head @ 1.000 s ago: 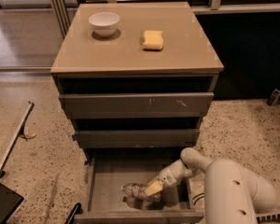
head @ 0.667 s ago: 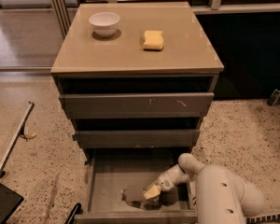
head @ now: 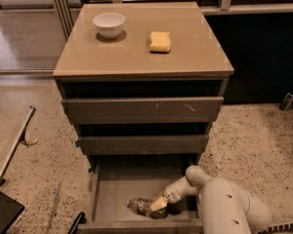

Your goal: Place water bottle into bottom drawer

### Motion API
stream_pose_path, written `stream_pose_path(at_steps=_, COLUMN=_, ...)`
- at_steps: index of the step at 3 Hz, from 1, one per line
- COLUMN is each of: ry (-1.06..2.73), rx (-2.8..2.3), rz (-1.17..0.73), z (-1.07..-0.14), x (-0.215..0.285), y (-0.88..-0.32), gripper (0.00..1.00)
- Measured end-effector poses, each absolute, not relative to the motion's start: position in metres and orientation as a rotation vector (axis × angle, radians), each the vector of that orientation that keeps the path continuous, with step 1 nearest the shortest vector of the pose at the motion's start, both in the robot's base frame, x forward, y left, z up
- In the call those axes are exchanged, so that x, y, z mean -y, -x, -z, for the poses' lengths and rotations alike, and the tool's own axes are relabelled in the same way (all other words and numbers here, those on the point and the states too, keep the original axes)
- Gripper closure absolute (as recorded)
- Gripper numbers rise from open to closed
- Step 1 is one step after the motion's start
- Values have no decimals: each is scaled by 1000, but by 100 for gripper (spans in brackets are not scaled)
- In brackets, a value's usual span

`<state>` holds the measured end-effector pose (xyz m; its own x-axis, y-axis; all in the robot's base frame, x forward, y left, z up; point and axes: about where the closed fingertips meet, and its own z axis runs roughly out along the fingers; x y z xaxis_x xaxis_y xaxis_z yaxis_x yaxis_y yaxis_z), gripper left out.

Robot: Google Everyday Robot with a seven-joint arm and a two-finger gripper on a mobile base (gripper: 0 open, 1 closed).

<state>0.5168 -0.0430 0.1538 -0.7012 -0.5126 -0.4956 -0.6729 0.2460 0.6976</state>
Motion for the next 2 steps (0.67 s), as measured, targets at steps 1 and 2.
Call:
stream_pose_path(at_steps=1, ry=1125, rx=-2316, rz=-1437, z=-155, x=42, y=-518, gripper=6)
stream_pose_path(at_steps=2, ry=1127, rx=-2303, rz=-1439, z=-157, x=41, y=-518, gripper=0)
